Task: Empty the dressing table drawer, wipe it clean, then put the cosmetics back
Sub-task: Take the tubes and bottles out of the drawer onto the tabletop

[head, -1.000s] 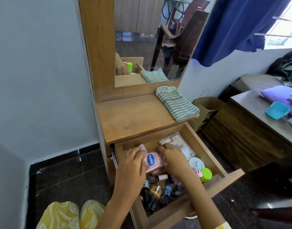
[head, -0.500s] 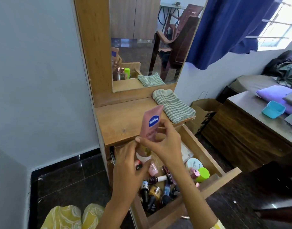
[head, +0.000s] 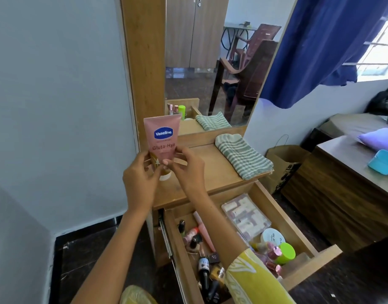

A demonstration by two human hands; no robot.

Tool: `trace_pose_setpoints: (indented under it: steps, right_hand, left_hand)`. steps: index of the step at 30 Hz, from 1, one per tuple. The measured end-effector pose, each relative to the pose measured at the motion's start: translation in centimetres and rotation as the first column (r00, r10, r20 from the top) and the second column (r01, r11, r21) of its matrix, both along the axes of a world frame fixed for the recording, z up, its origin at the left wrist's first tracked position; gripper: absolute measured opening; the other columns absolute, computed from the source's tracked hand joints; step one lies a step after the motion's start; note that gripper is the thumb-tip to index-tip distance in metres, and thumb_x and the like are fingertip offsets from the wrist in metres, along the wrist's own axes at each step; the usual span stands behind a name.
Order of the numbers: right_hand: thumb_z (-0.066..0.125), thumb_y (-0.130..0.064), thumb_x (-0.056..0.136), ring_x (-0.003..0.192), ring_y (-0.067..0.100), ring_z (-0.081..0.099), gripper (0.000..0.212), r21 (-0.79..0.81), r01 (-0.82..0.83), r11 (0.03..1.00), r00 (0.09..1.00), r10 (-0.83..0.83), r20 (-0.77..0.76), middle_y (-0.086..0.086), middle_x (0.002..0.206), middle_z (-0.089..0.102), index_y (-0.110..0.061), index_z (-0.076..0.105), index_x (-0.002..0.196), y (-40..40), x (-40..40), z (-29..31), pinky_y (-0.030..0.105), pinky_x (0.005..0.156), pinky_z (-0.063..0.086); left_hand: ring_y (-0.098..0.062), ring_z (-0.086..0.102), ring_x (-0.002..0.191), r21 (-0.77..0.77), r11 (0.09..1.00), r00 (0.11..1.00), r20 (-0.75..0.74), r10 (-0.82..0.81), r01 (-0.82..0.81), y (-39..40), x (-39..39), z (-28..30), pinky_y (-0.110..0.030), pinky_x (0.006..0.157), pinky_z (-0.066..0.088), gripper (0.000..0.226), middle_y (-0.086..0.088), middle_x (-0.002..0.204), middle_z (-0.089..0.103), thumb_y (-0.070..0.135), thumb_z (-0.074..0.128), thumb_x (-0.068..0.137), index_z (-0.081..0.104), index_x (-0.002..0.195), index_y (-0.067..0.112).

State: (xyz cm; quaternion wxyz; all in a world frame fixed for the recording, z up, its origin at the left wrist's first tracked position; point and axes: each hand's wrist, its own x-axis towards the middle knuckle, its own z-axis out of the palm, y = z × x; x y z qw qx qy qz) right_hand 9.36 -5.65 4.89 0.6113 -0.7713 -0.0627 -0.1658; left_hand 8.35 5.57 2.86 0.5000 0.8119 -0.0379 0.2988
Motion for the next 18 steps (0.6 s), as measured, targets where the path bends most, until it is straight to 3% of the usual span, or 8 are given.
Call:
trace_pose_setpoints:
  steps: [5,11,15,18]
  right_hand:
    - [0.072,-0.007,0.08,0.103,0.016,0.06,0.041,-0.069,0.035,0.997,0.999,-0.033,0.028,0.01,0.113,0.065,-0.003,0.06,0.119,0.7,3.0,-0.6,0.002,0.075,0.045]
    - [0.071,-0.007,0.08,0.104,0.019,0.06,0.042,-0.086,0.047,0.995,0.998,-0.051,-0.048,0.01,0.112,0.063,-0.004,0.056,0.12,1.3,4.1,-0.8,0.024,0.087,0.051]
    - [0.074,-0.007,0.078,0.106,0.011,0.056,0.052,-0.097,0.044,0.994,0.996,-0.051,-0.073,0.007,0.117,0.06,-0.004,0.053,0.125,0.5,2.7,-0.3,0.003,0.077,0.045]
    - [0.074,-0.006,0.077,0.098,0.013,0.06,0.039,-0.308,0.065,0.949,0.997,-0.076,-0.021,0.006,0.107,0.064,-0.006,0.06,0.113,-1.5,0.2,0.4,0.022,0.08,0.053]
  left_hand:
    - [-0.017,0.065,0.094,0.017,1.0,1.0,-0.009,0.011,-0.011,0.6,2.5,-0.2,-0.009,0.078,0.043,0.046,-0.007,0.108,0.069,0.023,0.077,0.077,0.059,0.116,0.007]
    - [-0.023,0.065,0.1,0.022,0.999,0.999,-0.032,0.025,-0.024,0.4,3.1,0.0,-0.021,0.085,0.045,0.044,-0.01,0.111,0.068,0.02,0.073,0.08,0.059,0.119,0.005]
    - [-0.027,0.059,0.112,0.051,0.988,0.984,-0.099,0.148,-0.144,-0.1,1.3,0.0,-0.032,0.095,0.044,0.046,-0.013,0.123,0.062,0.018,0.069,0.085,0.056,0.127,0.004]
    - [-0.028,0.058,0.111,0.208,0.963,0.981,-0.063,0.185,-0.169,-0.6,-1.8,-0.7,-0.038,0.096,0.042,0.035,-0.012,0.121,0.063,0.014,0.067,0.087,0.06,0.12,0.004]
